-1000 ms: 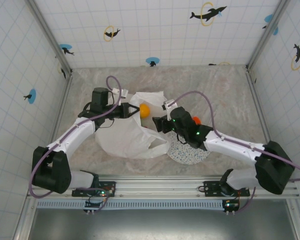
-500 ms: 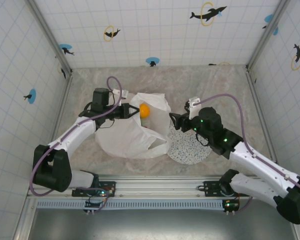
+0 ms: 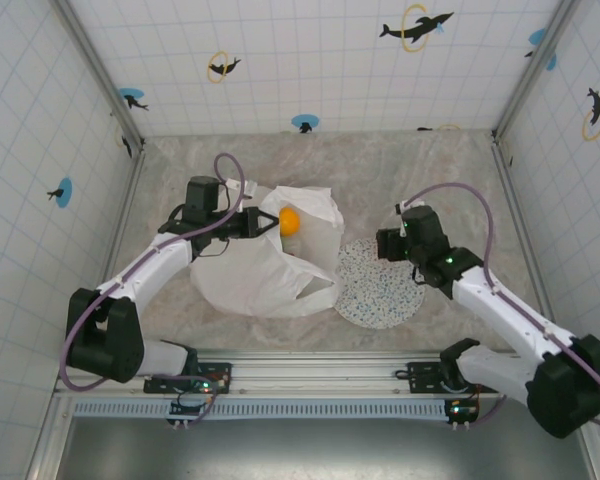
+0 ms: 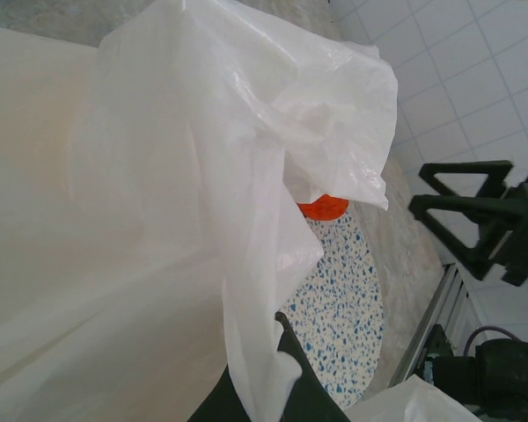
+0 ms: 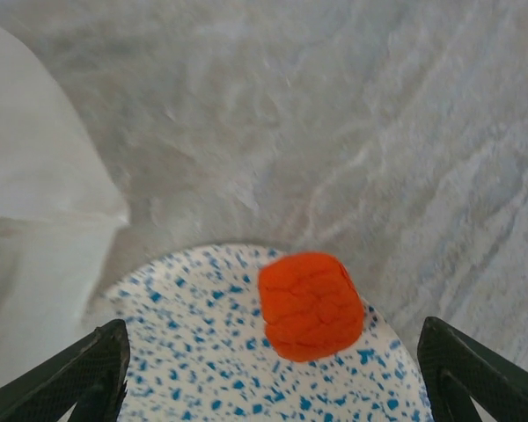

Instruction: Place the fruits into the plastic bag

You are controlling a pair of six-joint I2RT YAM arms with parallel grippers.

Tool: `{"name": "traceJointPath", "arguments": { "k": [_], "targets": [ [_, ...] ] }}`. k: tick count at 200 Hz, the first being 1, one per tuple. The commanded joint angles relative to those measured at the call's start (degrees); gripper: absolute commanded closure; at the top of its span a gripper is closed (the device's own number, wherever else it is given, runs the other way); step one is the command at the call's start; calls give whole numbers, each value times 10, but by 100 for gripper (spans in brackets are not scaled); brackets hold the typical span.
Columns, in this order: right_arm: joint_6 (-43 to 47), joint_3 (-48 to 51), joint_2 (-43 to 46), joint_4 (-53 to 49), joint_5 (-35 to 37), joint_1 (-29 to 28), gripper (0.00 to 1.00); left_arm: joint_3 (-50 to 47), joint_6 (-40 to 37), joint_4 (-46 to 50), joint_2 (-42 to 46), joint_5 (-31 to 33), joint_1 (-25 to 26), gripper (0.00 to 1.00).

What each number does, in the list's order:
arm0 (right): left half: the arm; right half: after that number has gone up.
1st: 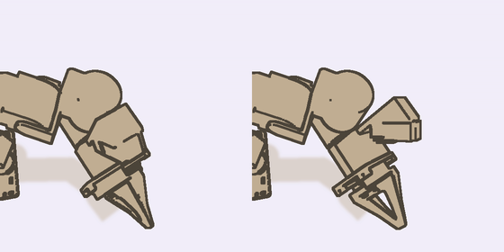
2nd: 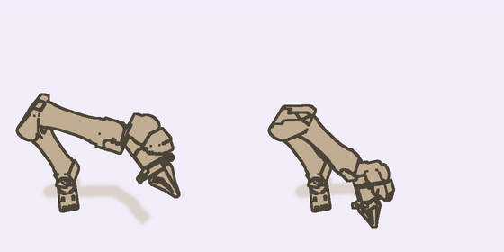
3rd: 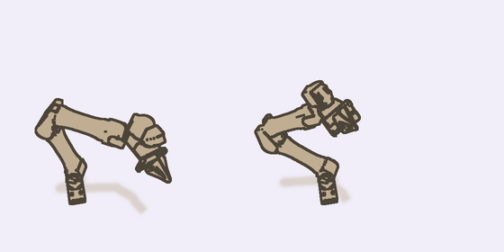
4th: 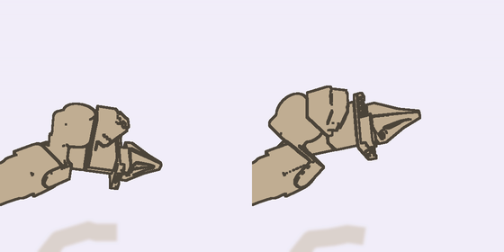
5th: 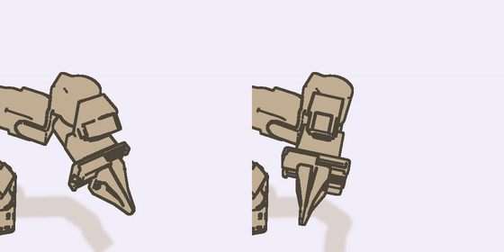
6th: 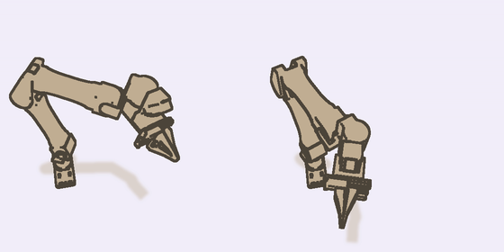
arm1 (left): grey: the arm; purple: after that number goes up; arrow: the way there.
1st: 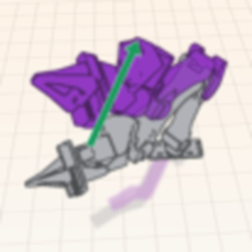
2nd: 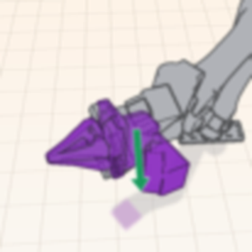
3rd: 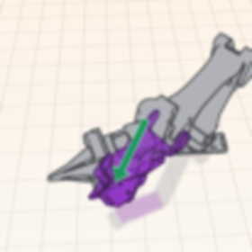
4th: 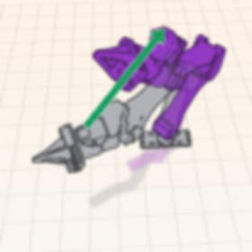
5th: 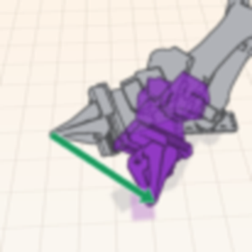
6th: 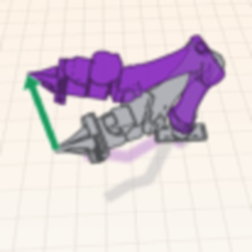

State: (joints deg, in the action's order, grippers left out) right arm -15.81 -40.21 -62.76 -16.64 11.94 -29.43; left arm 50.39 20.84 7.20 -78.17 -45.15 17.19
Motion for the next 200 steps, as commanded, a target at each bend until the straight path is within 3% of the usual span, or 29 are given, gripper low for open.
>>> {"name": "traceJointPath", "arguments": {
  "k": [1, 124, 200],
  "targets": [
    [-3, 6, -39, -3, -2, 4, 13, 10, -14, 7, 5, 1, -4, 100],
    [66, -74, -249, 8, -5, 25, 14, 12, -16, 9, 6, 0, -4, 100],
    [85, -93, -282, 15, 5, 28, 33, 12, -17, 9, 4, -1, -4, 100]
  ]
}}
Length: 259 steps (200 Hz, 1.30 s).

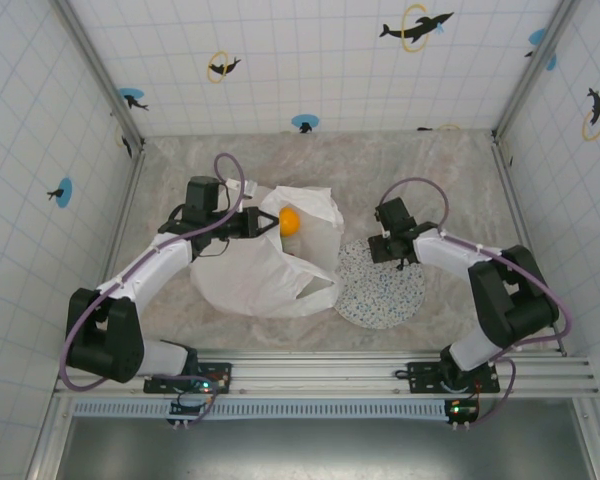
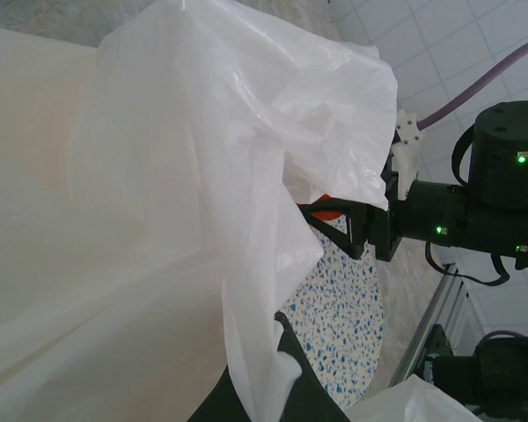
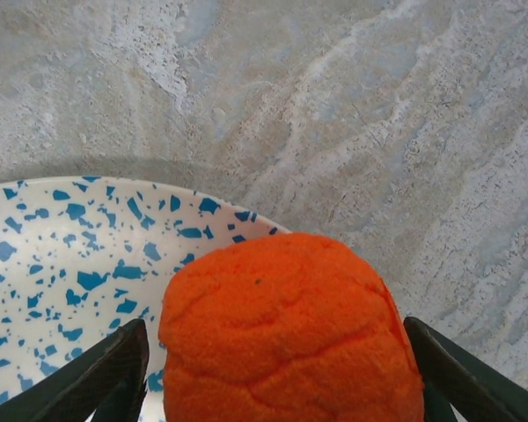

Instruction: Place the fruits into the plastic bag

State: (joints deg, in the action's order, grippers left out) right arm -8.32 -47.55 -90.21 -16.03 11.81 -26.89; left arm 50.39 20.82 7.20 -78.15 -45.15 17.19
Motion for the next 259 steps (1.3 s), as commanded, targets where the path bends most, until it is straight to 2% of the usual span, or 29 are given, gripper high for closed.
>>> {"name": "traceJointPath", "arguments": {
  "k": [1, 30, 54, 89, 113, 141, 210, 259],
  "targets": [
    [10, -19, -8, 10, 6, 3, 34, 13, -17, 10, 4, 0, -4, 100],
    [10, -14, 17, 0, 3, 3, 43, 12, -17, 10, 2, -1, -4, 100],
    [9, 15, 83, 2, -14, 2, 48, 11, -15, 8, 2, -3, -4, 100],
    [14, 96, 211, 97, -158, -11, 52, 10, -10, 6, 2, -9, -4, 100],
    [-1, 129, 246, 183, -227, -42, 53, 10, -9, 3, 2, -12, -4, 100],
    [-1, 115, 209, 246, -239, -84, 53, 10, -8, 2, 2, -20, -4, 100],
    [-2, 19, 29, 345, -260, -174, 53, 6, 8, -21, 18, -57, -4, 100],
    [-144, -22, -81, 475, -225, -198, 51, 2, 15, -32, 27, -57, -4, 100]
  ]
}}
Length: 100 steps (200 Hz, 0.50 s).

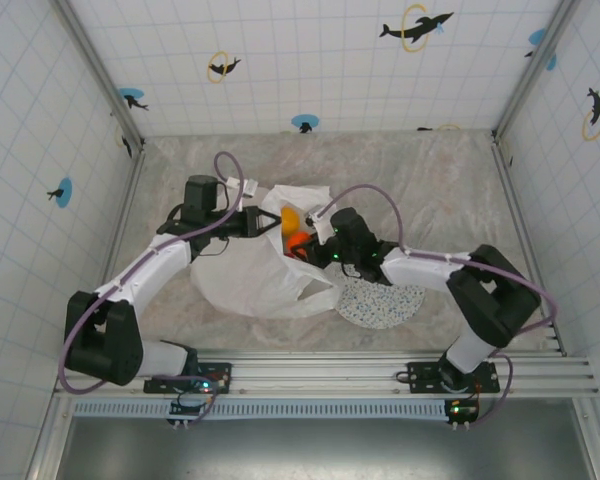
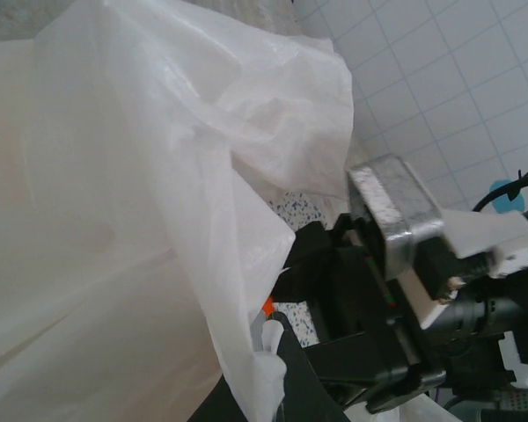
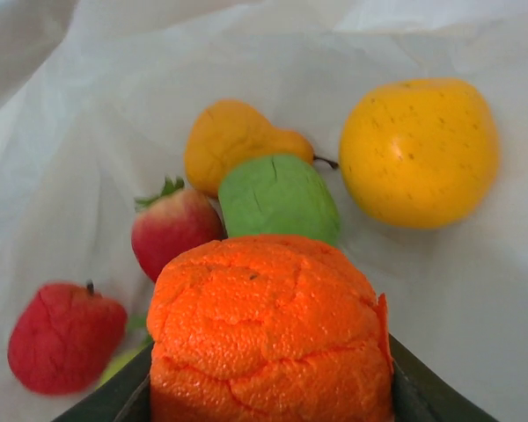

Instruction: Place the fruits into the plastic bag

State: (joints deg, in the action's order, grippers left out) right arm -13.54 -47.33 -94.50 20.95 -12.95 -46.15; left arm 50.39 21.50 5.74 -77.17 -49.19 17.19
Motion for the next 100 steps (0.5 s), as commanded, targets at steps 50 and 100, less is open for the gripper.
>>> {"name": "traceJointPath", "arguments": {
  "k": [50, 100],
  "targets": [
    [-244, -34, -99, 215, 85, -35, 50, 1, 12, -23, 25, -14, -4, 100],
    [-329, -87, -172, 259, 108, -56, 46, 0, 17, -25, 24, -13, -4, 100]
  ]
}}
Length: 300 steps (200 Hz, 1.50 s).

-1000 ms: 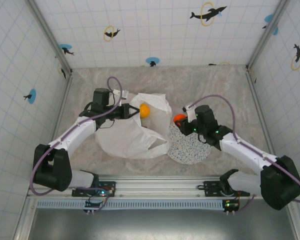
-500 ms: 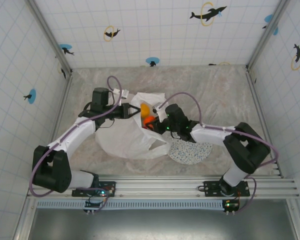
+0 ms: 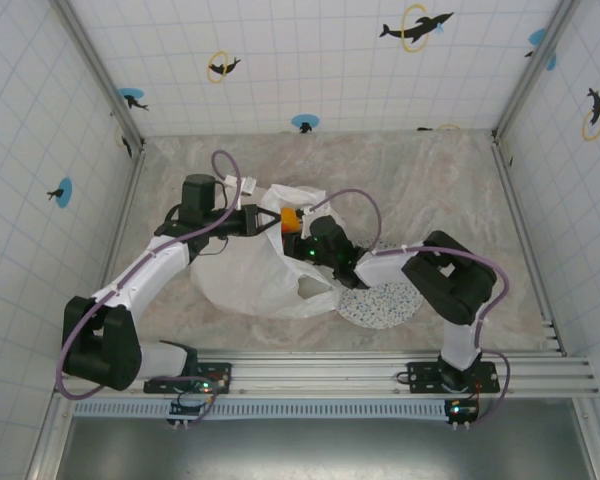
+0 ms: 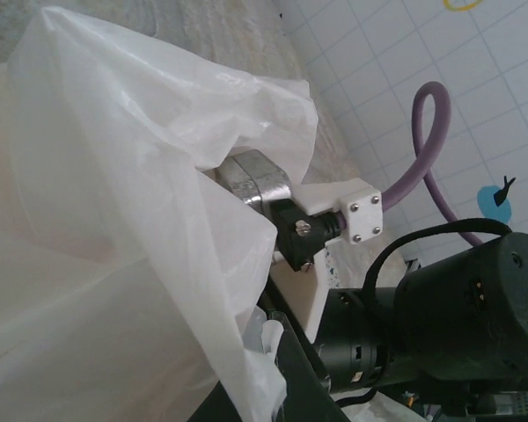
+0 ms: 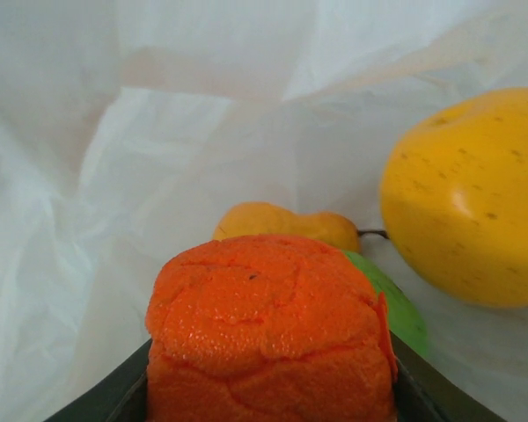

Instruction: Place the fruits into the plastic bag

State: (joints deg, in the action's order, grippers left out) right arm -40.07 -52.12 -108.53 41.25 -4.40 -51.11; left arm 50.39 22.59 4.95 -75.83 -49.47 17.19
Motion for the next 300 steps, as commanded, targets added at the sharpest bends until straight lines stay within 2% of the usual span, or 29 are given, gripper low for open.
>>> {"name": "traceJointPath", "arguments": {
  "k": [1, 31, 80, 125, 174, 210, 239, 268, 300],
  "targets": [
    [-65, -41, -33, 56, 22, -7, 45, 0, 6, -17, 10, -11, -4, 100],
    [-62, -80, -60, 17, 18, -10, 37, 0, 5, -17, 13, -9, -4, 100],
    [-2, -89, -44, -51, -6, -9, 19, 1, 2, -10, 15, 1, -4, 100],
    [67, -81, 4, -130, -9, -11, 12, 5, -2, -3, 14, 12, -4, 100],
    [103, -54, 59, -187, -19, -7, 15, 5, -4, 1, 10, 17, -4, 100],
    [131, 11, 139, -219, 13, -1, 20, 5, -7, 4, 12, 26, -4, 100],
    [121, 60, 194, -224, 19, 13, 26, 6, -10, 10, 7, 27, -4, 100],
    [114, 104, 234, -208, -10, 22, 28, 6, -15, 14, 6, 37, -4, 100],
    [98, 168, 301, -226, -7, 40, 33, 9, -16, 19, 1, 38, -4, 100]
  ]
}}
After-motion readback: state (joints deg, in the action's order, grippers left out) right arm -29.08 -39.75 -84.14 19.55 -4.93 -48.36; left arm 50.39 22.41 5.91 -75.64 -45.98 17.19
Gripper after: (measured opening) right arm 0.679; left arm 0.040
